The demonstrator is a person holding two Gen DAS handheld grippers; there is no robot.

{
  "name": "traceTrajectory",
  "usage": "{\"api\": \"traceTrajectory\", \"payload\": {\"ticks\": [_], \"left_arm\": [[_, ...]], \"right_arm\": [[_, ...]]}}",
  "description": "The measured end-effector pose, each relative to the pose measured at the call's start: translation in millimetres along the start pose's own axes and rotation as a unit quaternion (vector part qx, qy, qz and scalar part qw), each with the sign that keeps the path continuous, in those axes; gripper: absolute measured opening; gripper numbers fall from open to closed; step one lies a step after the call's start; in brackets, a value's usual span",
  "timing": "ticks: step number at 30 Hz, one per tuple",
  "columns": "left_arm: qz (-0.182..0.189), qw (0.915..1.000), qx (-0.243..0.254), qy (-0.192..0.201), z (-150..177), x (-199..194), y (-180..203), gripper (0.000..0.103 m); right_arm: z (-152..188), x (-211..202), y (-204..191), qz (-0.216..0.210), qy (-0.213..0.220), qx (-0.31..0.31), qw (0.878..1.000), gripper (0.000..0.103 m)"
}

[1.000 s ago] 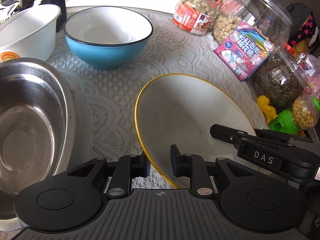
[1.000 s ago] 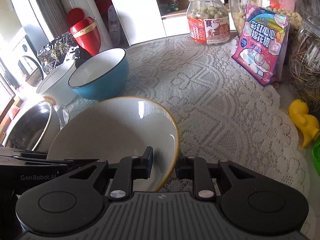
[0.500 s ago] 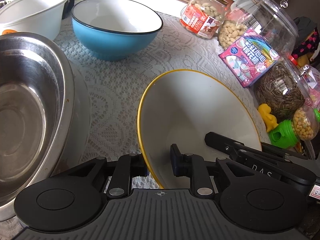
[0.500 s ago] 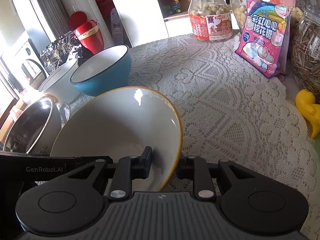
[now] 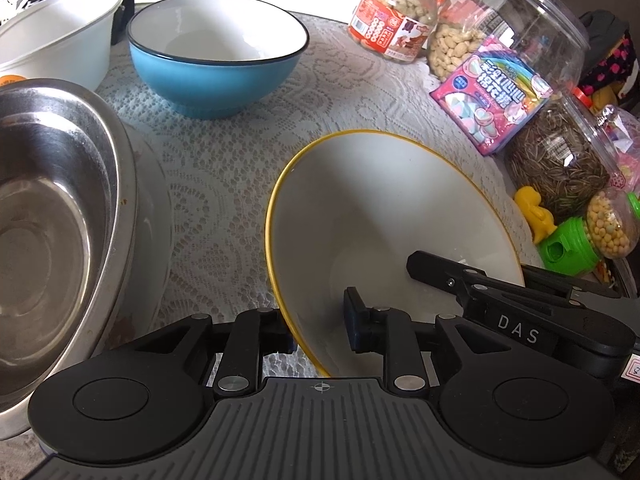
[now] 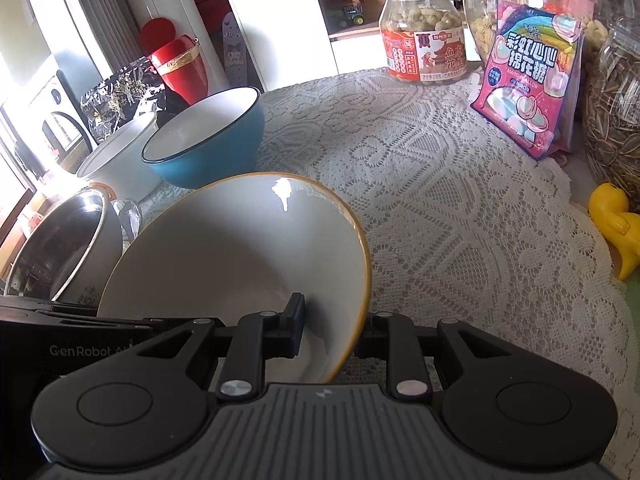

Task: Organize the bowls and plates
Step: 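Lift the yellow-rimmed bowl off the table with both tools, then carry the yellow-rimmed bowl with both tools toward the blue bowl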

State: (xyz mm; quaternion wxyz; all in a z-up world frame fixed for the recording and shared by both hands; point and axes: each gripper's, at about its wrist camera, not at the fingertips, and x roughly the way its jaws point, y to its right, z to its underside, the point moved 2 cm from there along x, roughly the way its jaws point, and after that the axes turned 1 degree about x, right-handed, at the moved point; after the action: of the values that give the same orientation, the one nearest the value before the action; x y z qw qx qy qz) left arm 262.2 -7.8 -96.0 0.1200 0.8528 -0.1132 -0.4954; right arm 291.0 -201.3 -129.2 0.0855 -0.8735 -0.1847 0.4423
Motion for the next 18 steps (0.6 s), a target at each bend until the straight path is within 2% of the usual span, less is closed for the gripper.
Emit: {"api": "traceTrajectory", "payload": {"ticks": [6, 12, 18], "left_arm": [[0.007, 0.9999, 0.011, 0.002, 3.2, 0.6, 1.1, 0.025], [0.019, 0.9997, 0.011, -0.012, 1.6, -3.6, -3.6, 0.022], [-0.006, 0.9988, 0.047, 0.01, -5.2, -30.1, -0.7, 0.021]], "right_arm": [[3.0, -3.2, 1.8, 0.005, -0.001, -0.002, 1.0, 0.023], [3.5, -3.5, 3.3, 0.003, -0.001, -0.002, 1.0, 0.023], [3.0, -4.0, 2.7, 0.004, 0.001, -0.002, 1.0, 0.023]]}}
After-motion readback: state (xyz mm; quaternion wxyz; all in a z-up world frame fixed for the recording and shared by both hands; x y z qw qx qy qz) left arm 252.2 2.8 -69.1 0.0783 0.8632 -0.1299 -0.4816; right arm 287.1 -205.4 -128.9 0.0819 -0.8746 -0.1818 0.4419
